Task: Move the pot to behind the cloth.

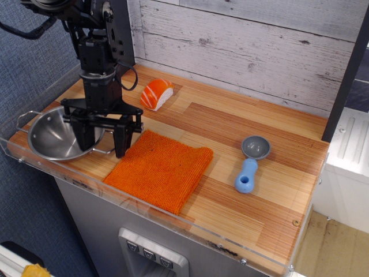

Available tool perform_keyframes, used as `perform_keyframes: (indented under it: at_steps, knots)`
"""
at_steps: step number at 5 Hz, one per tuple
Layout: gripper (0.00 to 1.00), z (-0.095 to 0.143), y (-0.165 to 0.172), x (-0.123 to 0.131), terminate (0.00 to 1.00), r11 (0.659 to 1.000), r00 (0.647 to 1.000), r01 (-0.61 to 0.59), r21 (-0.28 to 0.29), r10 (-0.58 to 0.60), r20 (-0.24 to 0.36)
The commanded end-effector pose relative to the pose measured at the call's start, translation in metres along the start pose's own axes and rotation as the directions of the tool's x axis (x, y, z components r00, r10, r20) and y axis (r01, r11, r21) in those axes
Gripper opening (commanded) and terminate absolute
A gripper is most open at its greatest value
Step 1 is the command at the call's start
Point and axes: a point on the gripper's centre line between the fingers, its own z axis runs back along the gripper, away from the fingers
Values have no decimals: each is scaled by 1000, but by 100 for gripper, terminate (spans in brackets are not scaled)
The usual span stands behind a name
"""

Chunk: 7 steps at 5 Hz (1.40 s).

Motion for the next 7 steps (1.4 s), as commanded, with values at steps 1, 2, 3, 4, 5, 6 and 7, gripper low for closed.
perform_keyframes:
  at_steps: [1,2,3,4,5,6,7]
  knots:
    - [0,23,3,0,0,1000,996,0,-15,2,84]
    - [0,33,0,-1,0,999,995,8,-31,-5,99]
    - [0,51,-7,2,0,998,992,29,-51,-22,128]
    - [0,71,-14,3,0,997,988,37,-68,-26,153]
    - [0,80,-19,6,0,996,986,50,-73,-38,162]
    - [0,88,-30,14,0,994,984,79,-81,-65,167]
    - [0,86,-55,22,0,984,977,142,-105,-122,174]
